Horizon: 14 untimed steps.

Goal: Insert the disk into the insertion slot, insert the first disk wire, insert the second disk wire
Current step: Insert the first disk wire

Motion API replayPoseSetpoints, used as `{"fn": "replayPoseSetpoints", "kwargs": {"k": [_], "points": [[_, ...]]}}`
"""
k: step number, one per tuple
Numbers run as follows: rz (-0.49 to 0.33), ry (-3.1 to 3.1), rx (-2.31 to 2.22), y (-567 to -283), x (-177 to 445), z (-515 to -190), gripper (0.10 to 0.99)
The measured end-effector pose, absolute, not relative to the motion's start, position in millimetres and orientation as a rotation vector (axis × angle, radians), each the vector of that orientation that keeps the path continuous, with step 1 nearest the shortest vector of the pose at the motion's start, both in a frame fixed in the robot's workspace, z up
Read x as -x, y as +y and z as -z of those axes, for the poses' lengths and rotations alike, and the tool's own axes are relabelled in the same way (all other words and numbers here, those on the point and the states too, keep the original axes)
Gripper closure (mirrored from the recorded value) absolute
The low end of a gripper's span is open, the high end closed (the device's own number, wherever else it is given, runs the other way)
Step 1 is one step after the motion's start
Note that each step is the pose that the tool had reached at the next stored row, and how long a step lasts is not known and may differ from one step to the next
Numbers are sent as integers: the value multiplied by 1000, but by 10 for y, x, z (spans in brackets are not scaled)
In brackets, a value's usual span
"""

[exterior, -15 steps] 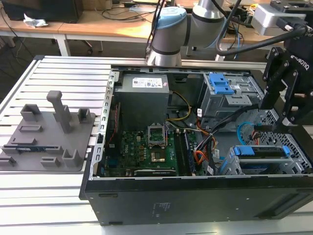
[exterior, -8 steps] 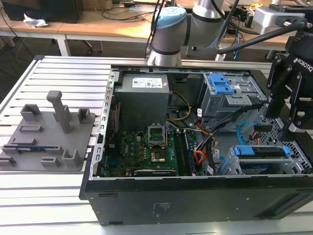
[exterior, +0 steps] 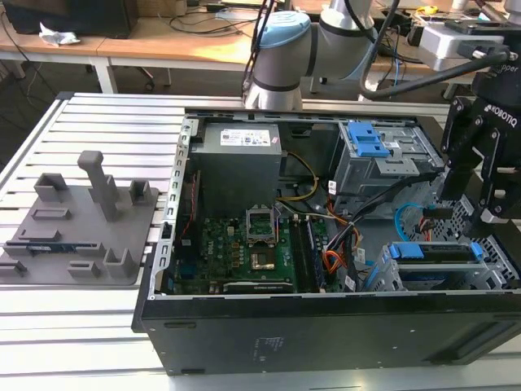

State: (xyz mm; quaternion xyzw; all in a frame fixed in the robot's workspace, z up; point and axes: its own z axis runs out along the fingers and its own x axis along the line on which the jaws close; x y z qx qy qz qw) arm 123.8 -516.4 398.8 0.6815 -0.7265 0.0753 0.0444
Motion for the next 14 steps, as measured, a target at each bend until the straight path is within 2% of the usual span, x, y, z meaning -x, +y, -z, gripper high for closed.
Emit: {"fn": "replayPoseSetpoints", "kwargs": {"k": [6,14], "points": [[-252,-2204,-2079,-5093,-1238,-3973,463],[-271,-2194,-2070,-4726,-1426,-3946,463]]}}
